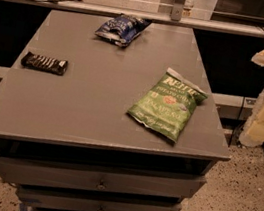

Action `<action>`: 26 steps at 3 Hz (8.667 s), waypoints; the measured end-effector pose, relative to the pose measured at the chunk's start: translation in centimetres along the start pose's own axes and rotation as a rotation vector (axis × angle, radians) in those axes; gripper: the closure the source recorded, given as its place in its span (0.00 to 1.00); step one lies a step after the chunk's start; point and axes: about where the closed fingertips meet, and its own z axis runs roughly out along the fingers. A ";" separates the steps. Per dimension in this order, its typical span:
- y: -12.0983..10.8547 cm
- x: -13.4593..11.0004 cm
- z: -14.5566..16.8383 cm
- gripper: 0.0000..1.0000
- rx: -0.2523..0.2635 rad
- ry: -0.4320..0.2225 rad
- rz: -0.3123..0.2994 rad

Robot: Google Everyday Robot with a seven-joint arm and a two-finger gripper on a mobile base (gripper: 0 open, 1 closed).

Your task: Move blue chip bag near green jalapeno chip bag

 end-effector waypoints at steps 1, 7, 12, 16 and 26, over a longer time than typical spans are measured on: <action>0.0 0.0 0.0 0.00 0.000 0.000 0.000; -21.3 -14.1 8.3 0.00 0.186 -0.487 -0.036; -23.9 -24.9 14.7 0.00 0.231 -0.785 0.309; -26.1 -29.9 21.9 0.00 0.225 -0.886 0.472; -20.6 -25.4 14.2 1.00 0.176 -0.866 0.420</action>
Offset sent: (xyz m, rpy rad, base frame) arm 0.0053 0.0018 -0.0010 0.0249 -0.0117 0.0324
